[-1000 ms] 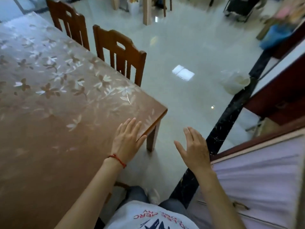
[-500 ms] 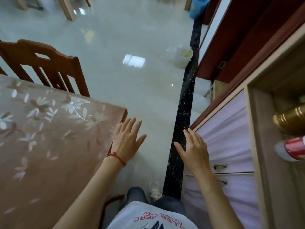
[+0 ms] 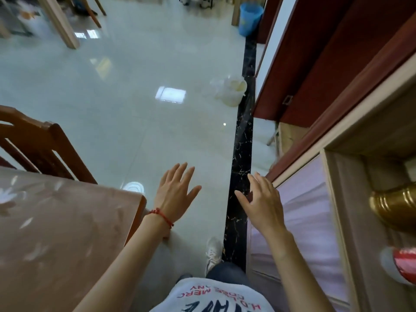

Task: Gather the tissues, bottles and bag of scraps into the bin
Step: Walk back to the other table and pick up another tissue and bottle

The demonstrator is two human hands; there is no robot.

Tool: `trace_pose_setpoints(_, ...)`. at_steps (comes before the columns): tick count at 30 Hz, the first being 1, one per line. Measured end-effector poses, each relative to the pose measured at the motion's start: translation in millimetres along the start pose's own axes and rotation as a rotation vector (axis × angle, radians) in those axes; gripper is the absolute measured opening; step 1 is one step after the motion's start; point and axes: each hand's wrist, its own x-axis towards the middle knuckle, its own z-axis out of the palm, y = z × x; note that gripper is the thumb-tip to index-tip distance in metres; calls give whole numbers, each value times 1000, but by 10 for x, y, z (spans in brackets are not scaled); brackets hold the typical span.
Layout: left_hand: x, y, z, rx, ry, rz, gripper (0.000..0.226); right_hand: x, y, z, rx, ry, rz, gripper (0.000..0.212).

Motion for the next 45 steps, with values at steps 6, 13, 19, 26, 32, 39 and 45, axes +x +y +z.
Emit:
trace_pose_setpoints(6,888,81,-88,27,32,-13,67,966,142,-283,42,-17,-71,59)
trace_pose_setpoints(13,1806,-10,-97,30,30,-34,63,1927,209,-373,16,-34,-86,73)
trace_pose_setpoints(19,2878,-293,-63,20,40,-39,58,2986,177,-303,17,-47,-82,66)
trace_pose_setpoints(26,4197,-726,-236,15,41,-64,62,4386,-76,-319,11,-51,-100,65)
trace_pose_setpoints(32,5030,-1046,-406,12,50,-89,69,5319,-269,-324,7,-77,-145,62)
trace_pose_setpoints(39,5492,-1458,-437,-16,109,-262,68,6261,-599,-219,16,-143,-296,60)
trace_pose_setpoints(45,5675,-1778,-531,3,180,-515,56,7025,-1073,-86,1,-208,-539,70)
